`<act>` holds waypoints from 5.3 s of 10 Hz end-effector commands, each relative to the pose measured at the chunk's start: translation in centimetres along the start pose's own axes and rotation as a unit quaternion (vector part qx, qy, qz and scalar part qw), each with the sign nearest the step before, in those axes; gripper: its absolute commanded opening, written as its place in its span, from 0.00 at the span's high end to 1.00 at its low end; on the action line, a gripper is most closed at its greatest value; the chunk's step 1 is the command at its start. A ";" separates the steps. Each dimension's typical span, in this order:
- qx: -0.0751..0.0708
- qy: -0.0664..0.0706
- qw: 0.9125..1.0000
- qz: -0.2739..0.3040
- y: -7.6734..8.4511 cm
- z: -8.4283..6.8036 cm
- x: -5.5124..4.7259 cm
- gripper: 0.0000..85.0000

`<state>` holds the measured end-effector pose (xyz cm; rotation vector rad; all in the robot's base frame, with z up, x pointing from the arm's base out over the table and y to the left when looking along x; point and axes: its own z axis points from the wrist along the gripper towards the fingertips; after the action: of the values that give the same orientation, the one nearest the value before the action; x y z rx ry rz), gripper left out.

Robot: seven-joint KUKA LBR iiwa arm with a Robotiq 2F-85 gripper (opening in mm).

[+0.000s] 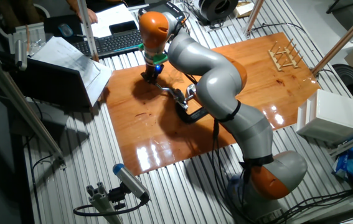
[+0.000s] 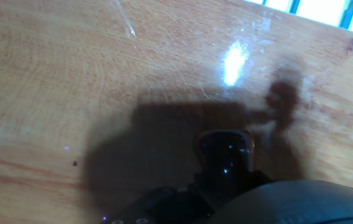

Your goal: Pull up the lever

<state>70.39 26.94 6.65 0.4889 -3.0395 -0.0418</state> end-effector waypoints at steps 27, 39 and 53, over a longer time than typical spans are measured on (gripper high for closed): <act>-0.006 0.018 1.000 0.012 -0.3 -5.2 2.1 1.00; -0.009 -0.004 1.000 0.023 -0.3 -5.2 2.1 1.00; -0.014 -0.008 0.999 0.031 -0.5 -5.3 2.0 1.00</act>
<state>69.04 25.79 12.00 0.3937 -3.0653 -0.0863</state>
